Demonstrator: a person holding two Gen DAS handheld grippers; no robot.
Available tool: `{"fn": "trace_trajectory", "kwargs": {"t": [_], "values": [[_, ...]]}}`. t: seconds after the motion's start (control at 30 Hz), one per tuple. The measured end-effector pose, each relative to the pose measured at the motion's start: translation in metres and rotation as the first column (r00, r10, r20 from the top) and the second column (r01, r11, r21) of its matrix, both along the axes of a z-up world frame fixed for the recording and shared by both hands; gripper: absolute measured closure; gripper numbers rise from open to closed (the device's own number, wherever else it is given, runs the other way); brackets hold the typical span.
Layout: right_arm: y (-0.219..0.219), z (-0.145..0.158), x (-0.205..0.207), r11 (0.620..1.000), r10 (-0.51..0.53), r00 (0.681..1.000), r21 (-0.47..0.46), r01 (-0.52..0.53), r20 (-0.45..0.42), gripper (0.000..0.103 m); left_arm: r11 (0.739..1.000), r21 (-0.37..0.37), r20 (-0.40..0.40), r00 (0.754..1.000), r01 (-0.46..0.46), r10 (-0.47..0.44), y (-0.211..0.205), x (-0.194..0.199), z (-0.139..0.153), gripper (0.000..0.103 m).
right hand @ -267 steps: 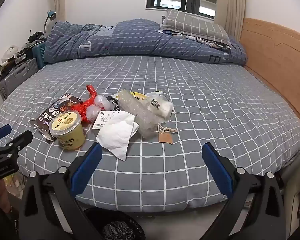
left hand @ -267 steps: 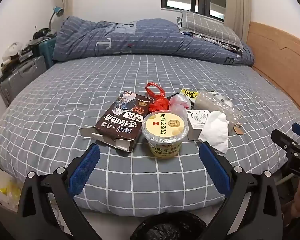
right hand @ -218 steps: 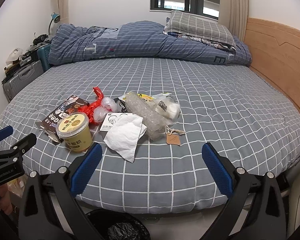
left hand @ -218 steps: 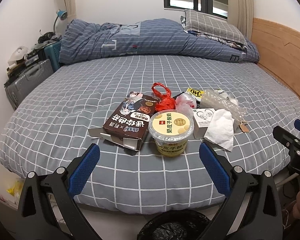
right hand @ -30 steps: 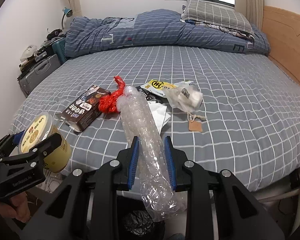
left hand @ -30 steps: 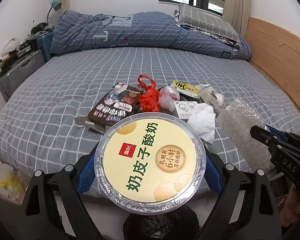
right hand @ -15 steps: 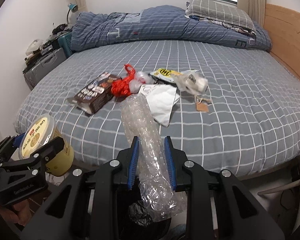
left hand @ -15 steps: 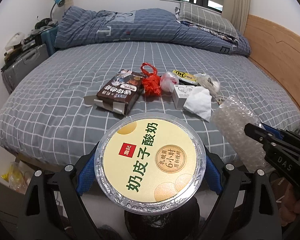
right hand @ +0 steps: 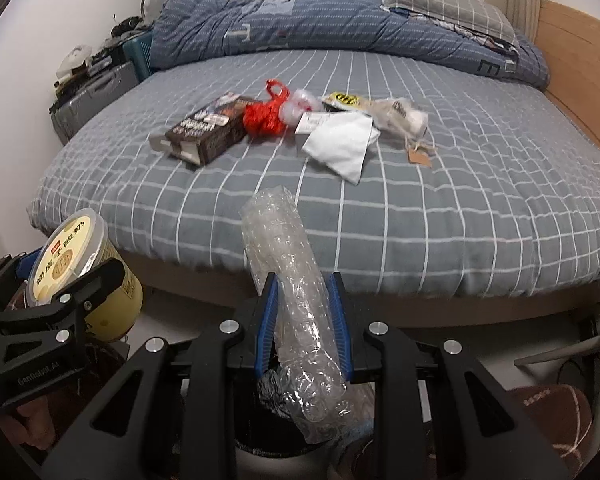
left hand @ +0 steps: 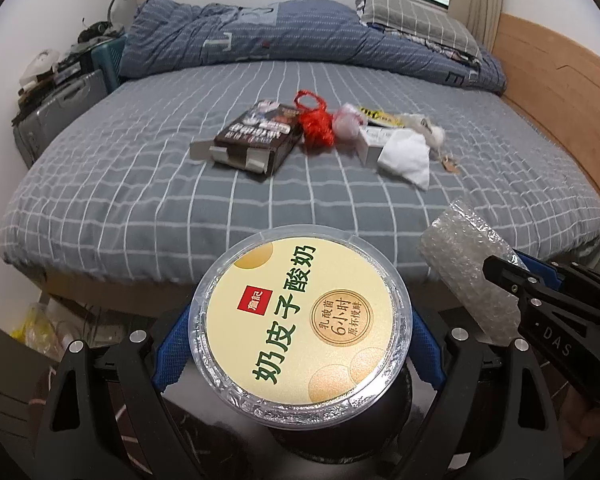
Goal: Collect trash
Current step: 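Carry the yogurt cup and bubble wrap off the bed toward the floor bin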
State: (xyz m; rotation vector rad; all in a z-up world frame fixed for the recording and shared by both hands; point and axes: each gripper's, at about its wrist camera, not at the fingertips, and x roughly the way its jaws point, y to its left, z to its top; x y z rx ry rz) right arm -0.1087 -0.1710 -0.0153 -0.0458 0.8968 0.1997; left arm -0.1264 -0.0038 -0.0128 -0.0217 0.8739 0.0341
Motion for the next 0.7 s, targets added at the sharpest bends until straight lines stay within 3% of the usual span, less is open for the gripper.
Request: {"fn": "trace_trajectory", "kwargs": {"t": [0.27, 0.53, 0.7], "values": [[0.007, -0.026, -0.017, 0.999, 0.016, 0.999, -0.030, -0.018, -0.050, 0.078, 1.000, -0.022, -0.055, 0.998, -0.015, 0.013, 0.009, -0.018, -0.026, 0.016], [0.010, -0.051, -0.017, 0.999, 0.018, 0.995, -0.025, -0.020, -0.101, 0.078, 1.000, 0.011, -0.096, 0.995, -0.010, 0.011, 0.017, -0.022, -0.054, 0.016], [0.018, -0.076, -0.014, 0.999, 0.026, 0.989, -0.027, -0.030, -0.148, 0.078, 1.000, -0.018, -0.142, 0.990, -0.007, 0.004, 0.023, -0.020, -0.072, 0.016]]}}
